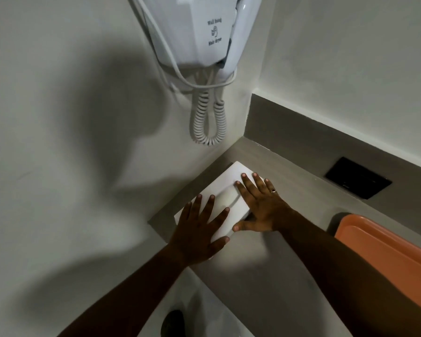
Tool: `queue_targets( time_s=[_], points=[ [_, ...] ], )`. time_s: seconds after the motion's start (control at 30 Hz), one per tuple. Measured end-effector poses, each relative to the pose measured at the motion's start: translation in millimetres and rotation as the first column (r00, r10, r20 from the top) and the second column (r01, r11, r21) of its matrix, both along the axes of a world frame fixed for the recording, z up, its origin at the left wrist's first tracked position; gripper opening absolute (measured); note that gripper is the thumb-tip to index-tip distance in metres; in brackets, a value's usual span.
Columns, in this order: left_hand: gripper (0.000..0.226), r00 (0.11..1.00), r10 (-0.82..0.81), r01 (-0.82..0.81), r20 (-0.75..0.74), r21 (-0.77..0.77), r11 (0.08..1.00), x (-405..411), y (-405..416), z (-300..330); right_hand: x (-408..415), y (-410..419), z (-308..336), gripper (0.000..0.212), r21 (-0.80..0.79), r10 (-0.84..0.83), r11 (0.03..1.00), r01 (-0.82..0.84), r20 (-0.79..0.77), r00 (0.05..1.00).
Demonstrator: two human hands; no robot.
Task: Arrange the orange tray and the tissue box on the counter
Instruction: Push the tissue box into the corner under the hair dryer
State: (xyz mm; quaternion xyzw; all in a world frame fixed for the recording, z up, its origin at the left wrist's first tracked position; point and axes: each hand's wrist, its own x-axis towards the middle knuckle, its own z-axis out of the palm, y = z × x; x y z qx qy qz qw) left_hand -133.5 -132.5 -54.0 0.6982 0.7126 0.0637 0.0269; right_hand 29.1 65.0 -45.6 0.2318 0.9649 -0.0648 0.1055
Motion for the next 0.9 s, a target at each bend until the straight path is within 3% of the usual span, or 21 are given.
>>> queue_targets(
  time_s=[0.7,0.9],
  points=[
    [0.070,1.000,-0.001,0.001,-0.028,0.018,1.000,-57.8,53.7,3.0,-69.1,55.2,7.4,0.130,-0.033,-0.019,0.999,0.021,0.083,0.996],
    [0.070,1.000,-0.009,0.008,-0.029,-0.027,1.000,-49.0,51.7,19.7,-35.3,5.0,19.5,0.125,-0.131,-0.268,0.957,0.259,-0.057,0.962]
  ],
)
